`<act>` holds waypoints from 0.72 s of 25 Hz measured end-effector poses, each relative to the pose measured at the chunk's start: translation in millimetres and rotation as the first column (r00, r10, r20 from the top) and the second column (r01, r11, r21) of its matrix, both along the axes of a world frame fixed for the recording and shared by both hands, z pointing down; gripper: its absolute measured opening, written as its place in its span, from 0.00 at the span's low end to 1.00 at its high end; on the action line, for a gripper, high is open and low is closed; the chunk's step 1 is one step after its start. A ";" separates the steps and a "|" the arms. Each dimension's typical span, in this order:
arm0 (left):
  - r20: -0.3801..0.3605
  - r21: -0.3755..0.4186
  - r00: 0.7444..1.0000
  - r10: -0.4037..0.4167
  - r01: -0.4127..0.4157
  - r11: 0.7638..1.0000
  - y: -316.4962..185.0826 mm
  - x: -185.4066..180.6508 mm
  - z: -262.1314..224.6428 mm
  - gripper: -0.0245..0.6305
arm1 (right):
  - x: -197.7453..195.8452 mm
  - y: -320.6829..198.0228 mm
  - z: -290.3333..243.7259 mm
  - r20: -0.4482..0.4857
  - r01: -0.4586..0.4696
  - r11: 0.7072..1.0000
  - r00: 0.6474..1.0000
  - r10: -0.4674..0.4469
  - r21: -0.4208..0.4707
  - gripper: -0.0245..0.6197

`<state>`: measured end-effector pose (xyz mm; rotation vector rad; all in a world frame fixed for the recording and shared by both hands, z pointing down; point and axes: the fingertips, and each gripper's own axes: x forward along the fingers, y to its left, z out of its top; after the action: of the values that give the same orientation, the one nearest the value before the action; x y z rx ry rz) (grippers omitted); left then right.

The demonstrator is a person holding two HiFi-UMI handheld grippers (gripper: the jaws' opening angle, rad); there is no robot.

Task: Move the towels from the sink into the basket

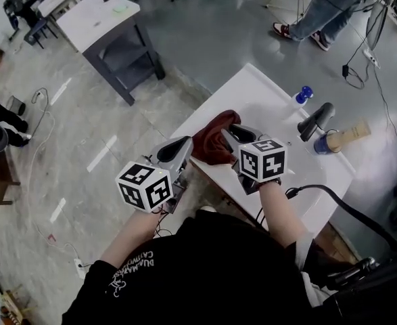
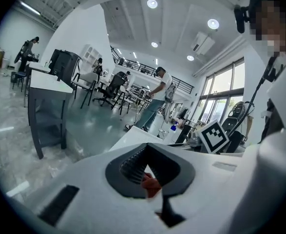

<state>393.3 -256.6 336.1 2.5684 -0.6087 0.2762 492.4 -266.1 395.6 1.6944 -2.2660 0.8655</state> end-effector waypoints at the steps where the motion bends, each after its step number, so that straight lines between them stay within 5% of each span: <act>1: 0.010 -0.007 1.000 0.001 -0.001 1.000 -3.1 0.5 4.5 0.04 | 0.1 -3.6 8.0 0.008 0.003 1.000 1.000 -0.002 -0.019 0.20; 5: 0.029 -0.031 1.000 -0.003 0.004 0.999 -16.9 3.3 17.8 0.04 | -2.5 -18.6 40.1 0.024 0.040 0.994 0.999 -0.037 -0.100 0.41; 12: 0.064 -0.053 0.998 0.010 -0.007 0.999 -16.5 4.2 28.6 0.04 | -11.9 -24.7 72.3 0.011 0.085 0.983 0.996 -0.084 -0.164 0.40; 18: 0.075 -0.073 0.997 -0.013 0.019 0.997 -14.4 -9.7 37.2 0.04 | -3.7 -29.4 78.3 -0.045 0.027 0.985 0.998 -0.035 -0.168 0.28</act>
<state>383.6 -271.0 373.3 2.4903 -0.6338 0.3830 488.7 -295.5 474.0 1.5856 -2.1173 0.9680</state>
